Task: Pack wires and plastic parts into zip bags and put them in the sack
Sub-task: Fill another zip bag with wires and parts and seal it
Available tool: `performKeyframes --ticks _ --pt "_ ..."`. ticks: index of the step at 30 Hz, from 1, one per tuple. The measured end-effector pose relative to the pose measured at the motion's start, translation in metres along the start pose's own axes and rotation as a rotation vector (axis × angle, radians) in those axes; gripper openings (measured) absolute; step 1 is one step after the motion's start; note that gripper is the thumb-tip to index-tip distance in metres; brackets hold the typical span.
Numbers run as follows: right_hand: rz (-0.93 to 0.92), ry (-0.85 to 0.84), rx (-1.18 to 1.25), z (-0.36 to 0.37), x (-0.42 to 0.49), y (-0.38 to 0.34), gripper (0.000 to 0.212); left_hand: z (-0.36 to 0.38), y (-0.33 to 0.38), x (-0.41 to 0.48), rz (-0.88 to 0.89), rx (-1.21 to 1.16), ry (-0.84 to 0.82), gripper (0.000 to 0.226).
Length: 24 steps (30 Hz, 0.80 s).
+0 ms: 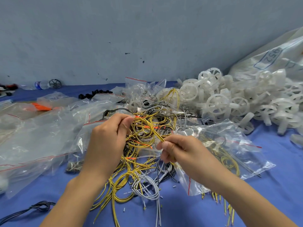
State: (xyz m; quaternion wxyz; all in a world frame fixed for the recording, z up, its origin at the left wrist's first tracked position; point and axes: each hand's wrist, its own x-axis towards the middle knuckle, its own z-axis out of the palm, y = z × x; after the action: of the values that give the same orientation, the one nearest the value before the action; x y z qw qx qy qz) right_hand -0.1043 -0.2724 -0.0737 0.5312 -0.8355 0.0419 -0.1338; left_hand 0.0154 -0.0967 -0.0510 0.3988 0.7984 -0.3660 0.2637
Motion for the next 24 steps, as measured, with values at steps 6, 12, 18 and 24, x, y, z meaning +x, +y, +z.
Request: performKeyframes --ticks 6,12,18,24 --pt "-0.012 -0.133 -0.001 0.024 -0.005 -0.001 0.022 0.020 0.022 -0.010 -0.294 -0.375 -0.018 0.025" --pt "0.054 -0.107 0.066 0.026 -0.002 -0.004 0.017 0.026 0.036 -0.015 -0.370 -0.577 -0.056 0.022" --pt "0.088 -0.115 0.408 0.029 -0.001 -0.012 0.027 0.040 0.046 -0.028 -0.281 -0.456 -0.098 0.026" --pt "0.073 -0.027 0.494 0.024 -0.001 -0.011 0.022 0.044 0.040 -0.032 -0.247 -0.328 -0.238 0.031"
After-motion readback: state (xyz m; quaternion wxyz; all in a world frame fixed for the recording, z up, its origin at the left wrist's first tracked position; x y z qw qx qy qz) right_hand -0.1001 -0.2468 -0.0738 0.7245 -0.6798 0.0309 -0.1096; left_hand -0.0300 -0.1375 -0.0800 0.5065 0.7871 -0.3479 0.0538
